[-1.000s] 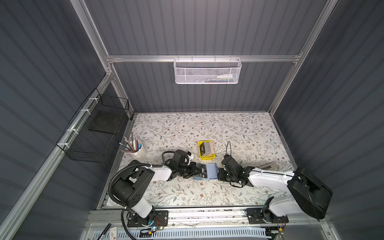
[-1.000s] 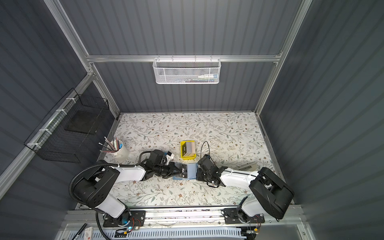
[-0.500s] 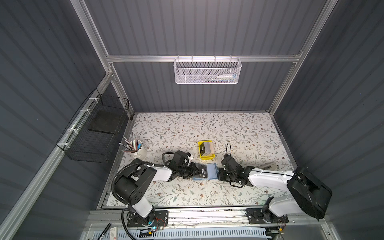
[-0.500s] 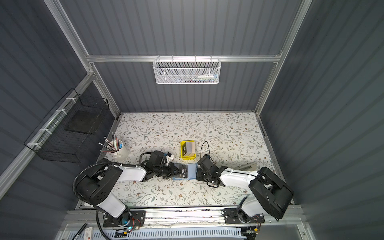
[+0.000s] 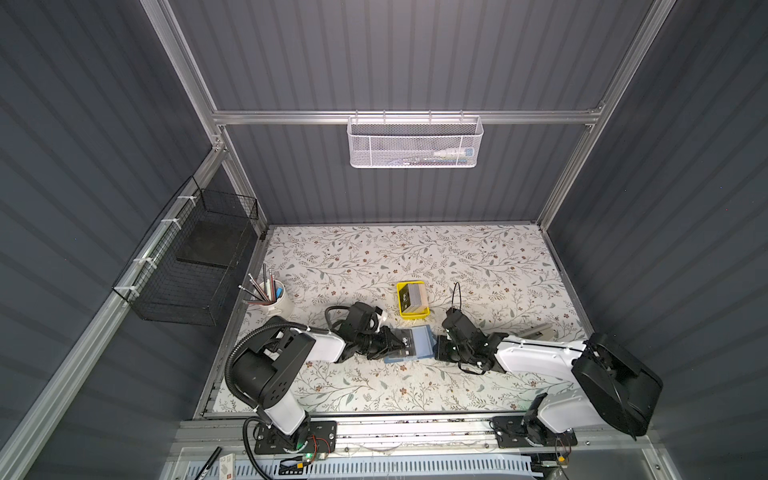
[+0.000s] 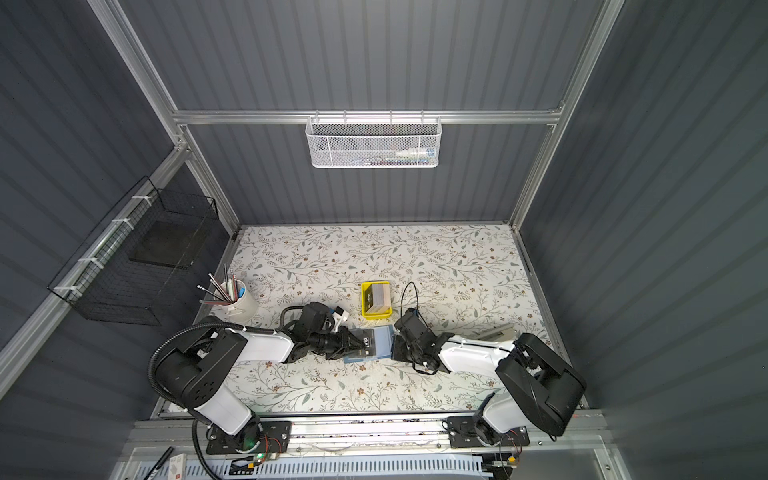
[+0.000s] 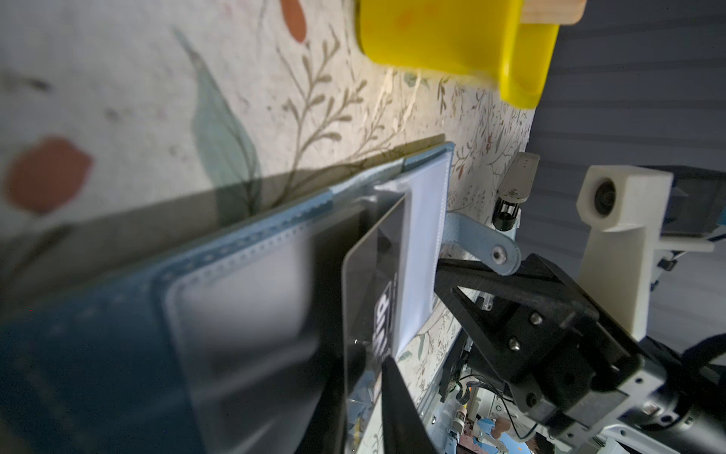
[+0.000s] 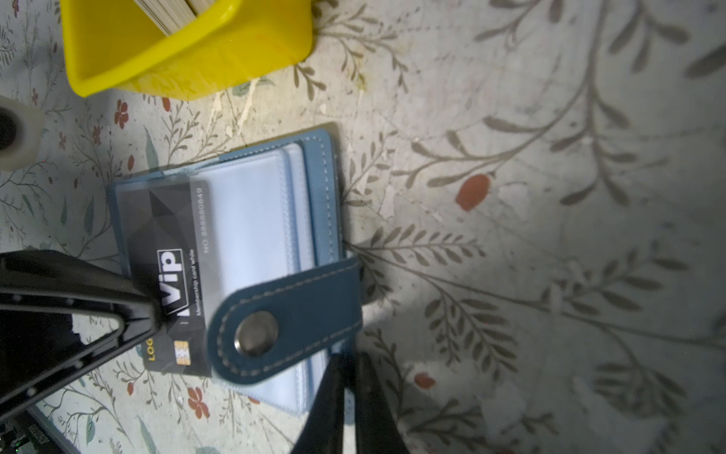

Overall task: Insert credit cards into a card holder
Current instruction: Insert the credit card into the card slot.

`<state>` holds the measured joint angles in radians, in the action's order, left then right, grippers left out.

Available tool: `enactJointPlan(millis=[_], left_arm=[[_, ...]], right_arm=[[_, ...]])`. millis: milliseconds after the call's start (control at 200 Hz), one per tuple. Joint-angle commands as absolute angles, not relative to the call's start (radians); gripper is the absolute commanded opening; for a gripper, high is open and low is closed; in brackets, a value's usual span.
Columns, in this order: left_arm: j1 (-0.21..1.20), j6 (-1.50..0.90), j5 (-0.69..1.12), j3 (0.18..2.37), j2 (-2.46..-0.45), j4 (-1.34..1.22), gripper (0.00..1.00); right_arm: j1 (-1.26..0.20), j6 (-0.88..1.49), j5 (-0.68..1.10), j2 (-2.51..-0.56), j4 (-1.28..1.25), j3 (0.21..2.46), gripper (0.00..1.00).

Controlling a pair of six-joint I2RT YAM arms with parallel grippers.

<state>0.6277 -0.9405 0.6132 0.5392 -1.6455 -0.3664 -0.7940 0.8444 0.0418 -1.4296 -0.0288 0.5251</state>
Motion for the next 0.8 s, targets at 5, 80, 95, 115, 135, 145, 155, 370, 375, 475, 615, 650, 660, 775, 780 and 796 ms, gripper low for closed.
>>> enactJointPlan(millis=[5, 80, 95, 115, 135, 145, 155, 370, 375, 475, 615, 650, 660, 775, 780, 796], left_arm=[[0.631, -0.891, 0.558, 0.565, -1.619, -0.219, 0.22], [0.631, -0.873, 0.532, 0.576, -1.605, -0.163, 0.25], [0.632, -0.869, 0.528, 0.578, -1.602, -0.153, 0.25], [0.632, -0.866, 0.521, 0.582, -1.599, -0.145, 0.26], [0.632, -0.863, 0.515, 0.583, -1.596, -0.133, 0.27], [0.632, -0.861, 0.512, 0.584, -1.595, -0.126, 0.27], [0.632, -0.86, 0.511, 0.587, -1.594, -0.12, 0.27], [0.632, -0.834, 0.448, 0.607, -1.562, -0.012, 0.29], [0.632, -0.833, 0.446, 0.608, -1.561, -0.01, 0.29], [0.631, -0.83, 0.439, 0.615, -1.555, 0.006, 0.29], [0.639, -0.833, 0.444, 0.626, -1.572, -0.01, 0.28], [0.643, -0.837, 0.452, 0.626, -1.575, -0.023, 0.27], [0.644, -0.837, 0.452, 0.627, -1.576, -0.028, 0.27], [0.653, -0.844, 0.461, 0.636, -1.592, -0.052, 0.27], [0.653, -0.844, 0.461, 0.636, -1.593, -0.053, 0.27], [0.655, -0.844, 0.463, 0.637, -1.596, -0.054, 0.27]], right_arm=[[-0.793, 0.834, 0.045, -1.443, -0.012, 0.531, 0.11], [-0.793, 0.834, 0.045, -1.444, -0.01, 0.531, 0.11], [-0.793, 0.834, 0.045, -1.446, -0.01, 0.531, 0.11], [-0.794, 0.834, 0.045, -1.446, -0.011, 0.531, 0.11], [-0.793, 0.834, 0.046, -1.447, -0.011, 0.532, 0.11], [-0.793, 0.834, 0.046, -1.446, -0.01, 0.532, 0.11], [-0.793, 0.834, 0.045, -1.448, -0.01, 0.532, 0.11], [-0.793, 0.832, 0.046, -1.449, -0.012, 0.532, 0.11], [-0.793, 0.832, 0.046, -1.449, -0.011, 0.533, 0.11], [-0.794, 0.83, 0.046, -1.45, -0.015, 0.534, 0.11], [-0.793, 0.828, 0.048, -1.45, -0.019, 0.529, 0.11], [-0.793, 0.828, 0.047, -1.449, -0.02, 0.528, 0.11], [-0.793, 0.827, 0.047, -1.45, -0.02, 0.529, 0.11], [-0.793, 0.827, 0.048, -1.45, -0.024, 0.528, 0.11], [-0.793, 0.827, 0.048, -1.45, -0.024, 0.528, 0.11], [-0.793, 0.827, 0.049, -1.45, -0.023, 0.528, 0.11]])
